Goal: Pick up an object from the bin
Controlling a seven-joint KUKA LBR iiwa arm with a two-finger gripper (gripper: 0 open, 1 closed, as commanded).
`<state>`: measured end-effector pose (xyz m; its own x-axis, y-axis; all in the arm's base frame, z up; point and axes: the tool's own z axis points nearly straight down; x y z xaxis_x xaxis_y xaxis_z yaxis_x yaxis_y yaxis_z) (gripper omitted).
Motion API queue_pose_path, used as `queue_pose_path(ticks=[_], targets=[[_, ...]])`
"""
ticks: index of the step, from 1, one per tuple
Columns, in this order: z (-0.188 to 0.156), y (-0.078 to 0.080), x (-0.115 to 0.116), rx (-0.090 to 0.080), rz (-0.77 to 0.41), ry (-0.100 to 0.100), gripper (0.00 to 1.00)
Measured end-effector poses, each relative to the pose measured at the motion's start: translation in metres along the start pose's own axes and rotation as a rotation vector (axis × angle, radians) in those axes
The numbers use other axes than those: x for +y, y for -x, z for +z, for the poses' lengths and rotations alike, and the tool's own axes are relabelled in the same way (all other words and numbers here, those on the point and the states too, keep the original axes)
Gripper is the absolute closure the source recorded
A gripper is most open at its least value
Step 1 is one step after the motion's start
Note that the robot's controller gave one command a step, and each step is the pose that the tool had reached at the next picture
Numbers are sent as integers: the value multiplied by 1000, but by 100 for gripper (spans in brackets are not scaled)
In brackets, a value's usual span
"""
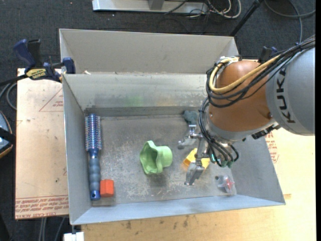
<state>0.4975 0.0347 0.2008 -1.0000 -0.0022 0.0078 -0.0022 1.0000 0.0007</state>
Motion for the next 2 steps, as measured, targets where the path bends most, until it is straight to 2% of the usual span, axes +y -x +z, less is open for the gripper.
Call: queue_pose_path(ticks=[1, 2], targets=[[128, 42, 44, -14, 65, 1, 0], [100, 54, 51, -11, 247, 2, 0]])
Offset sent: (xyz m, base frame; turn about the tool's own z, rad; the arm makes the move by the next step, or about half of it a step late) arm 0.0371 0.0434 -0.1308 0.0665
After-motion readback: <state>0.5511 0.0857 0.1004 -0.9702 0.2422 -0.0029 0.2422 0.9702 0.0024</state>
